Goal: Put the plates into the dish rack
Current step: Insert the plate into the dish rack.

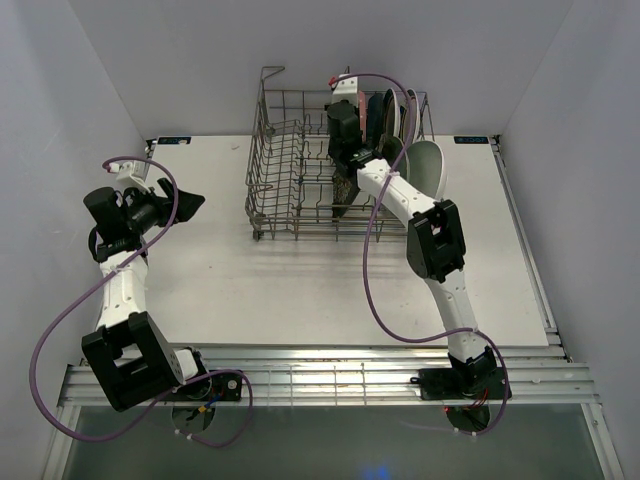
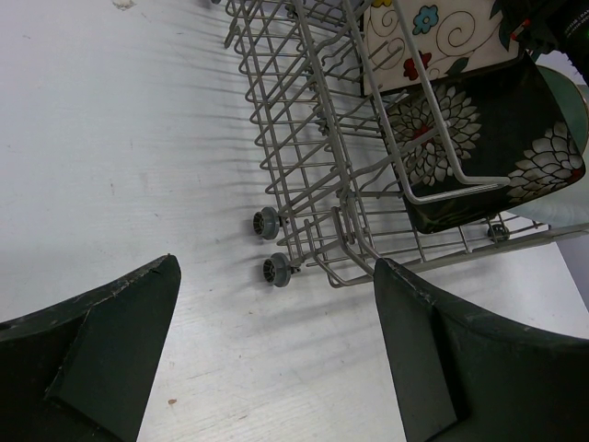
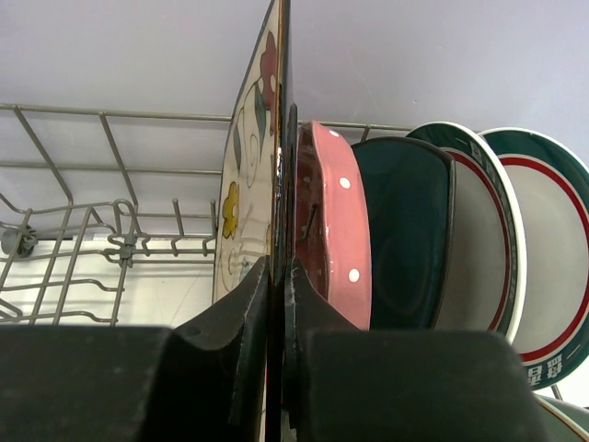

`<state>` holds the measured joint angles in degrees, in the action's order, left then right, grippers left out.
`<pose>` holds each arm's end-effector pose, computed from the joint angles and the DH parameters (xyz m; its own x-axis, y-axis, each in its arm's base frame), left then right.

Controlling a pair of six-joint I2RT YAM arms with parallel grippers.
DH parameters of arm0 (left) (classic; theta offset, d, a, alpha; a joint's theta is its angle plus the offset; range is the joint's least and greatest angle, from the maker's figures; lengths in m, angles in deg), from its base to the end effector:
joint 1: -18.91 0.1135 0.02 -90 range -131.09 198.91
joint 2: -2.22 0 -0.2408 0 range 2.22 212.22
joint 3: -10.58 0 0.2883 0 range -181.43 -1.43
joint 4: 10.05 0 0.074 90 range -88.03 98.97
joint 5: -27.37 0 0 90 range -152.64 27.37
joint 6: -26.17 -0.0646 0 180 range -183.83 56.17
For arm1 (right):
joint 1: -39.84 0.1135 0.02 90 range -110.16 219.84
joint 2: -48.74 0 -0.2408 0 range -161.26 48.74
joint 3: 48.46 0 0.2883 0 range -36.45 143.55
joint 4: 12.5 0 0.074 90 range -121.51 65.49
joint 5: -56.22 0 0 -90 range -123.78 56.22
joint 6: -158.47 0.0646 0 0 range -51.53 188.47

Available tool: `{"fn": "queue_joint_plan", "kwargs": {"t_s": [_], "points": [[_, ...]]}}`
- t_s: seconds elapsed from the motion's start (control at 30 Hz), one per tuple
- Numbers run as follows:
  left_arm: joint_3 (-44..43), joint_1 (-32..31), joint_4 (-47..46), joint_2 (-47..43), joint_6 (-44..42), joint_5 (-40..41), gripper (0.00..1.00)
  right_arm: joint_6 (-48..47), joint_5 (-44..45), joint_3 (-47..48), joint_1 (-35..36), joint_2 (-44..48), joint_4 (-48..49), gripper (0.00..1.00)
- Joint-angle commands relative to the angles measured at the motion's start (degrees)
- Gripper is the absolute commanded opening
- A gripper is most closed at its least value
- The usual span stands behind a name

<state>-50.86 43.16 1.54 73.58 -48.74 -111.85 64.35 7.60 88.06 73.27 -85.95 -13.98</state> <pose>0.3256 0.0930 0.2494 -0.4202 -0.3758 -0.8260 0.2741 0.8152 -0.5103 0.5242 0.2949 0.2946 -0.0049 -0.0678 -0.9977 0.1383 0.9881 -0.0678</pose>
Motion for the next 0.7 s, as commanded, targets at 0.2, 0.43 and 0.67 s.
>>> {"fn": "queue_joint_plan", "kwargs": {"t_s": [0.2,0.43,0.67], "points": [[-1.02,-0.17,0.07,-1.83,-0.59,-0.27,0.96,6.41,-2.19,-0.16,-1.79,5.58,8.64,0.08],[-1.11,-0.26,1.64,-2.62,-1.12,-0.27,0.96,6.49,-2.45,3.82,-0.82,6.54,1.52,0.08],[-1.19,-0.17,1.83,-2.71,-1.29,-0.27,0.96,6.58,-2.89,4.51,-0.47,8.31,-1.03,0.08]]}}
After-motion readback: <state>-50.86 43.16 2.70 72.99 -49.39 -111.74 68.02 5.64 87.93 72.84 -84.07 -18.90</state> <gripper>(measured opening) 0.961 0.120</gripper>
